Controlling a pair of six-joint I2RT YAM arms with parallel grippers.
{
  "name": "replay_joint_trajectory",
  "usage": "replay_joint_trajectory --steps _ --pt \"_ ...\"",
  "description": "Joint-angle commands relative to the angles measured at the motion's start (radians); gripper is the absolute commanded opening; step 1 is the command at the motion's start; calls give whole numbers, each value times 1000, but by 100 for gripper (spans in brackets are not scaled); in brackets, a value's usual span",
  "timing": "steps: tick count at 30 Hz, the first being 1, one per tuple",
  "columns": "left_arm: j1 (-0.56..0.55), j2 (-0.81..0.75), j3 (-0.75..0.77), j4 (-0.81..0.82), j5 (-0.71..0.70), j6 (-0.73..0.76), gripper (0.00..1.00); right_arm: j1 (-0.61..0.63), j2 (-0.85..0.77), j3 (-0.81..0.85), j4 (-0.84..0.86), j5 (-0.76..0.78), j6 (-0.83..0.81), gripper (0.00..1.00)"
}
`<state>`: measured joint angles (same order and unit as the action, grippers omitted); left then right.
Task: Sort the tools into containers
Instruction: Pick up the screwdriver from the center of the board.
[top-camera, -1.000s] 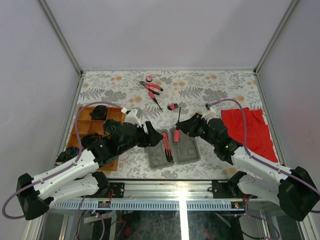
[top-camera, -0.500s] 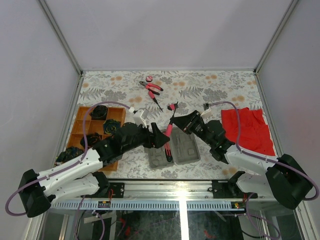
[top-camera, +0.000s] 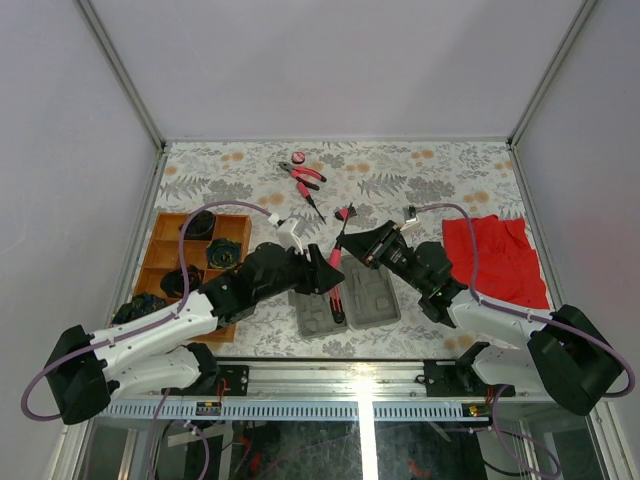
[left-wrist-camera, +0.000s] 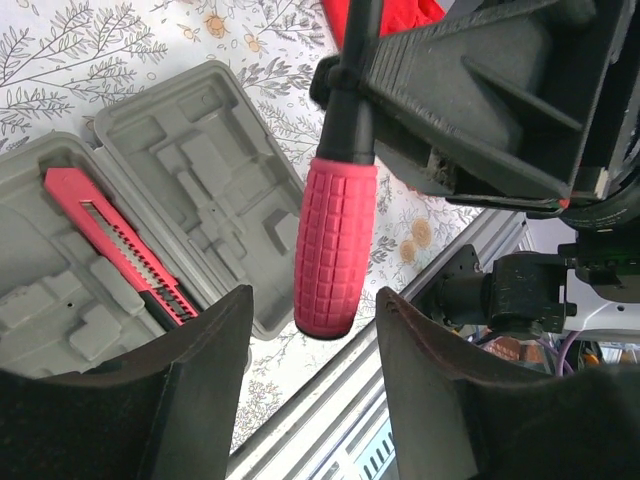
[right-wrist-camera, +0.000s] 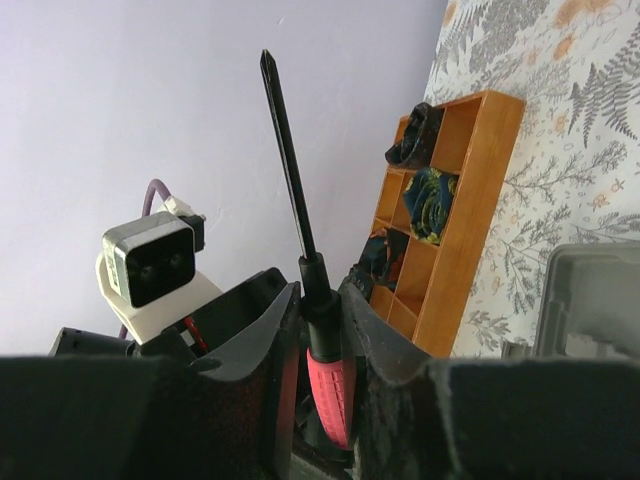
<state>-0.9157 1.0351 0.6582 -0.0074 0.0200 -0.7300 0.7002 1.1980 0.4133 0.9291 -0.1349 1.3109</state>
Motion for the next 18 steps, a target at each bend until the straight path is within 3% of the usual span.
replay_joint_trajectory --steps 1,7,18 --pt "-7 -11 19 87 -7 5 50 10 -12 0 68 -40 40 0" --pt "-7 -23 21 88 -24 9 45 11 3 0 74 -68 64 0" --pt "-7 -26 31 56 -39 2 5 13 7 -5 62 -74 53 2"
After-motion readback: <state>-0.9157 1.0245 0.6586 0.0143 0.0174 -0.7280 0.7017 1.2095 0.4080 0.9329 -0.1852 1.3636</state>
